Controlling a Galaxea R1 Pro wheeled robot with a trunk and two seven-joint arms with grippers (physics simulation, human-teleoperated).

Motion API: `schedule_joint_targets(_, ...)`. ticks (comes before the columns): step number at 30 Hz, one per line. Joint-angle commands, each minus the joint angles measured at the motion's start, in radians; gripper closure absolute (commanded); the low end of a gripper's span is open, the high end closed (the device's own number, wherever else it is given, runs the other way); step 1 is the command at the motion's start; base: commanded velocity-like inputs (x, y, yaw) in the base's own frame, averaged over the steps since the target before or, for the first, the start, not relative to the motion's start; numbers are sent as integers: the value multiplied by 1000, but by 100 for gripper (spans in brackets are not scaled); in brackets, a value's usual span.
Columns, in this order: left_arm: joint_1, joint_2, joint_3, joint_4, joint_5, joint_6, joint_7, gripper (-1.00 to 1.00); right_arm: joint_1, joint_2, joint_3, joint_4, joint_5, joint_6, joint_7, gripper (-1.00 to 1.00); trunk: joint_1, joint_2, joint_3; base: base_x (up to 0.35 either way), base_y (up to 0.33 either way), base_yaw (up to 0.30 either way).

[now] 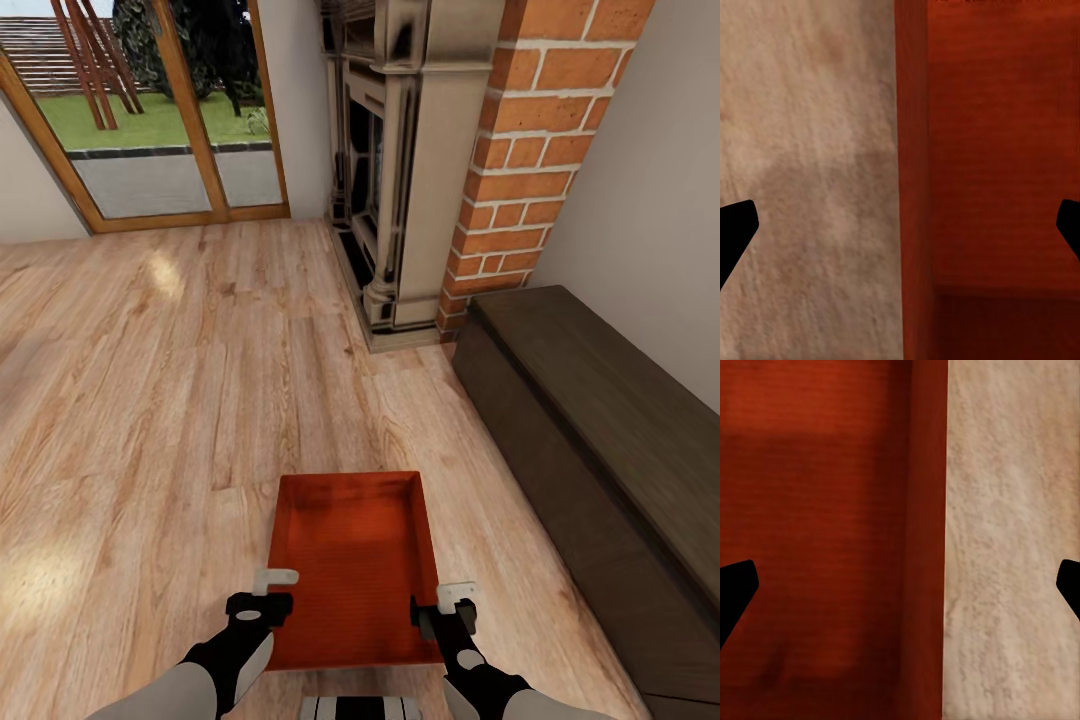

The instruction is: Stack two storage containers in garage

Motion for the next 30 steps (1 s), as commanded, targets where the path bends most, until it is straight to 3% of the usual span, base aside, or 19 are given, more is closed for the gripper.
schedule_joint_targets(1,0,0,-8,0,3,1,6,-100,-1,0,9,1,-7,-3,-4,-100,0,0,-1,0,0,0)
schedule_joint_targets(30,0,0,-7,0,3,1,6,-100,-1,-1,7,1,-6,-4,-2,-100,0,0,-1,0,0,0)
